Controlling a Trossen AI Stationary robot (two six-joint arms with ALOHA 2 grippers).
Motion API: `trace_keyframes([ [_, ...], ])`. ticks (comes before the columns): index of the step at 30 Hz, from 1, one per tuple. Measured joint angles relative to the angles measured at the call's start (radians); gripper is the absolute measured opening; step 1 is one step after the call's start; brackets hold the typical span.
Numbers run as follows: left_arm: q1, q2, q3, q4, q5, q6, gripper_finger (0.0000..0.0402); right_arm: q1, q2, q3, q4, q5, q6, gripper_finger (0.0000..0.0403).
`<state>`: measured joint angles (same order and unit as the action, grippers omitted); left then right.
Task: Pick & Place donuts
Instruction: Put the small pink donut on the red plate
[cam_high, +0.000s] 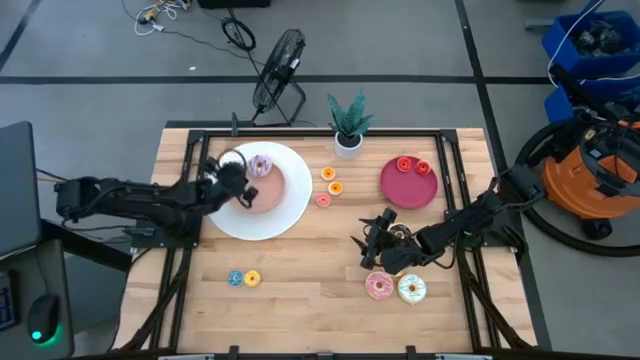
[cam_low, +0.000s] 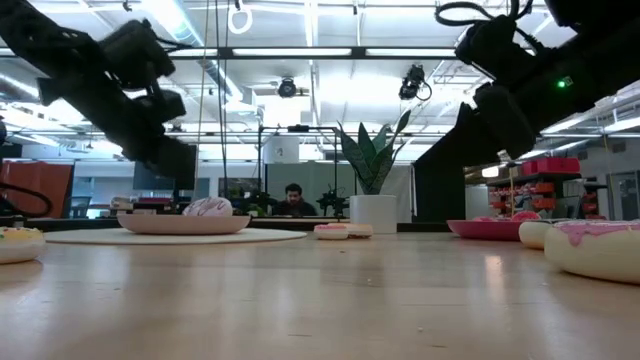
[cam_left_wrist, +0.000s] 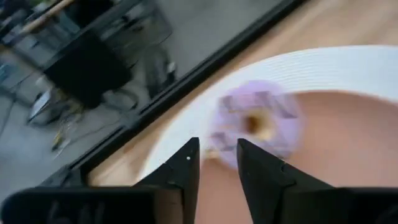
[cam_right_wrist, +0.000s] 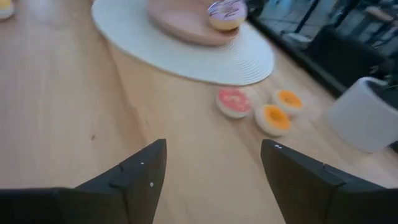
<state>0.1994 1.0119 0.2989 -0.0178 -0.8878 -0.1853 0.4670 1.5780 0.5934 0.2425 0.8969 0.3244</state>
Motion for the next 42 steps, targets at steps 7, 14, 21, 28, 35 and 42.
trace_keyframes([
  [7, -0.351, 0.036, 0.000, 0.053, -0.056, -0.174, 0.0058, -0.166, 0.004, 0.000, 0.040, -0.388, -0.050, 0.0272],
  [14, -0.573, 0.179, 0.000, 0.223, -0.207, -0.204, 0.0030, -0.388, 0.086, 0.054, 0.112, -0.670, -0.235, 0.0272],
  [21, -0.578, 0.359, 0.000, 0.347, -0.265, -0.215, 0.0029, -0.481, 0.254, 0.297, -0.033, -0.696, -0.388, 0.0272],
  [28, -0.573, 0.432, 0.000, 0.382, -0.264, -0.216, 0.0029, -0.578, 0.346, 0.454, -0.204, -0.725, -0.514, 0.0272],
  [35, -0.573, 0.435, 0.000, 0.385, -0.260, -0.215, 0.0030, -0.668, 0.347, 0.473, -0.233, -0.928, -0.519, 0.0272],
  [42, -0.573, 0.435, 0.000, 0.385, -0.259, -0.216, 0.0030, -0.684, 0.347, 0.473, -0.245, -0.960, -0.517, 0.0272],
])
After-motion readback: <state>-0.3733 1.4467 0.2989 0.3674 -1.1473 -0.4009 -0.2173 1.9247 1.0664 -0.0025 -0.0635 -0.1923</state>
